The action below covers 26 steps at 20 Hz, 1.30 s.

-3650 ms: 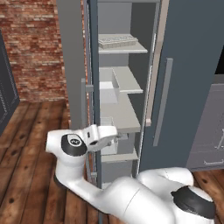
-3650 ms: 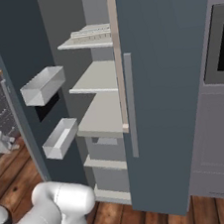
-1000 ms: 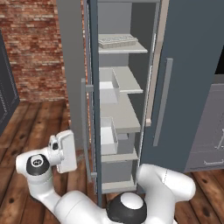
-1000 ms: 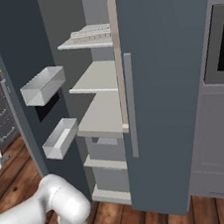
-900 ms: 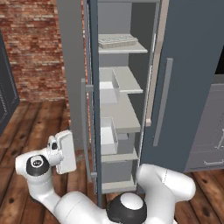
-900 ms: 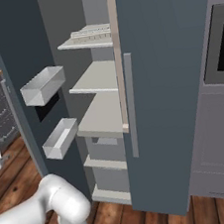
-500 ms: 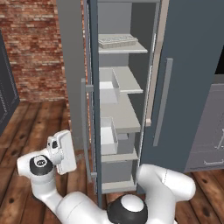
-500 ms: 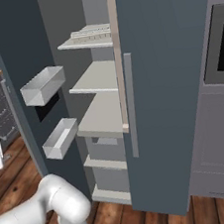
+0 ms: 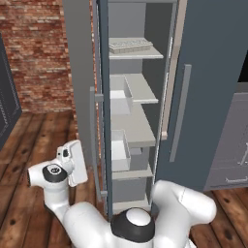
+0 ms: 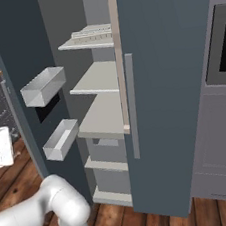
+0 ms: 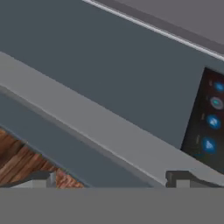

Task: The ice cube tray has been filled with water. Take the tray and place it in the freezer to make ice. Close the freezer door after placing the tray.

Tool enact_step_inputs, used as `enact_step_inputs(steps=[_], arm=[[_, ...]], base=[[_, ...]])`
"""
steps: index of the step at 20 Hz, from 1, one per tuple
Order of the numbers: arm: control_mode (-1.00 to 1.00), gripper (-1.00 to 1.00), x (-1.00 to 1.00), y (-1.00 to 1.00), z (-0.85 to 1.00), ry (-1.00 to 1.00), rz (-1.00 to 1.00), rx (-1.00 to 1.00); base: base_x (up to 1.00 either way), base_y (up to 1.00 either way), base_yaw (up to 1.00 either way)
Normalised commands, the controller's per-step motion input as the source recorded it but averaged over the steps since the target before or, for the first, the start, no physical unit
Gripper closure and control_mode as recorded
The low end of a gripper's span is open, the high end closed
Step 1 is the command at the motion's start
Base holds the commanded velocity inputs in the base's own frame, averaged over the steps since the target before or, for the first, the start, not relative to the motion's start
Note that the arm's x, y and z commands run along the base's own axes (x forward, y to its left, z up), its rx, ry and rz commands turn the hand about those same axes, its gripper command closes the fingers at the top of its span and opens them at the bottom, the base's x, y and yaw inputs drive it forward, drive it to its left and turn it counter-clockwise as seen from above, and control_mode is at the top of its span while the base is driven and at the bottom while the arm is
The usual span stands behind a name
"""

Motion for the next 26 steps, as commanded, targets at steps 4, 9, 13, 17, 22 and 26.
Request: enact_step_inputs(steps=[4,9,13,17,22,26], arm=[[-1.00,-1.00,0.63,0.42,-0.29,0.20,0.00,0.00],[-1.00,-1.00,0.67,0.60,-0.43,0.17,0.00,-0.03],[-1.00,-1.00,0.66,0.56,-0.42,0.15,0.00,-0.03],[-1.00,-1.00,0.42,0.16,-0.21,0.04,-0.01,-0.03],[-1.00,-1.00,0.06,-0.28,-0.14,0.00,-0.13,-0.07],[-1.00,-1.00,0.00,-0.60,-0.24,0.00,-0.22,-0.08]], base=[[0.00,0.00,0.00],[0.00,0.00,0.00],[0.00,0.00,0.00],[0.00,0.00,0.00],[0.00,0.00,0.00],[0.00,0.00,0.00]])
